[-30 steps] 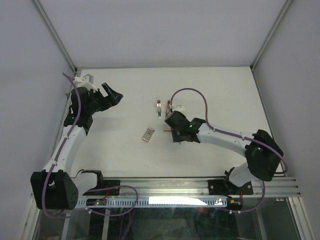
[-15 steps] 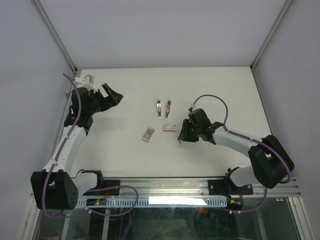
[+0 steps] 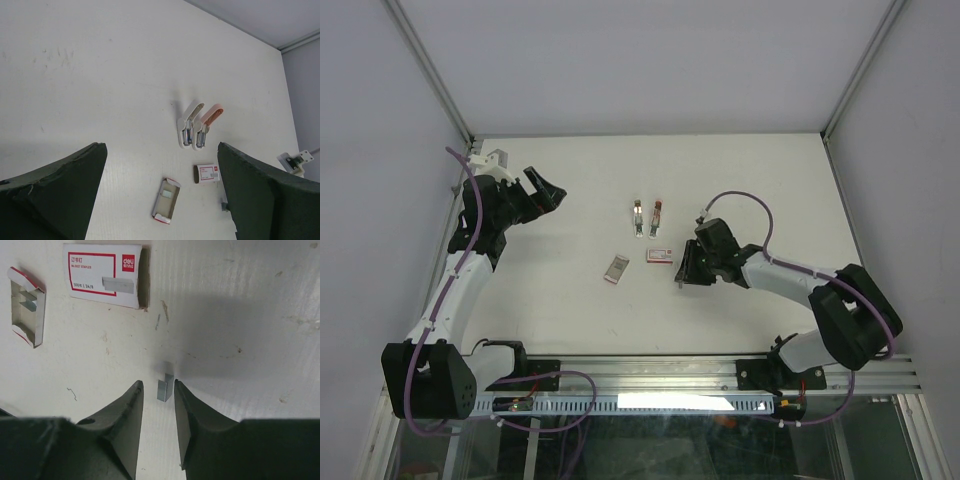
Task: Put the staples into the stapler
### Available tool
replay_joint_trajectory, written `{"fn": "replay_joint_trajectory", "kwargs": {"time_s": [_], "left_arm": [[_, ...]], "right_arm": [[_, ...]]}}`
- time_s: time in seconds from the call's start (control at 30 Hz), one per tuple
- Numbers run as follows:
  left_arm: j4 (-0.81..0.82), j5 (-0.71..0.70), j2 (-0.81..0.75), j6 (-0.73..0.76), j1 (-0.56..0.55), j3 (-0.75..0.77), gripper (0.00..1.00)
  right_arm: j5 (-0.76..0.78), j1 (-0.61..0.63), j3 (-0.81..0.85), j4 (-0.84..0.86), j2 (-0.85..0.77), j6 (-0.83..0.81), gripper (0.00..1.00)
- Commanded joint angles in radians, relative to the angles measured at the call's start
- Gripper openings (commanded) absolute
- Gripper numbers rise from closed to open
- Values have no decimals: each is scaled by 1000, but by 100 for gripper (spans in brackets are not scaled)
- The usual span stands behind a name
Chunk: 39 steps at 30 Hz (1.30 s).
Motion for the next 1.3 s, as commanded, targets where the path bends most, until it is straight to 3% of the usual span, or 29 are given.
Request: {"fn": "replay_joint_trajectory", "kwargs": {"time_s": [0.0, 0.5, 0.8, 1.0, 1.27], "left_arm": [[45, 17, -29, -11, 9, 4, 97], [46, 19, -29, -12, 9, 4, 97], [45, 22, -31, -12, 9, 4, 97], [46, 24, -31, -12, 9, 5, 97], [47, 24, -29, -13, 10, 2, 97]], "right_arm": [[17, -2, 3, 27, 14, 2, 33], [7, -1, 13, 31, 44, -8, 20], [77, 5, 72, -75, 2, -61, 9], [237, 7, 177, -256, -21, -181, 8], [545, 12, 318, -465, 69, -306, 8]]}}
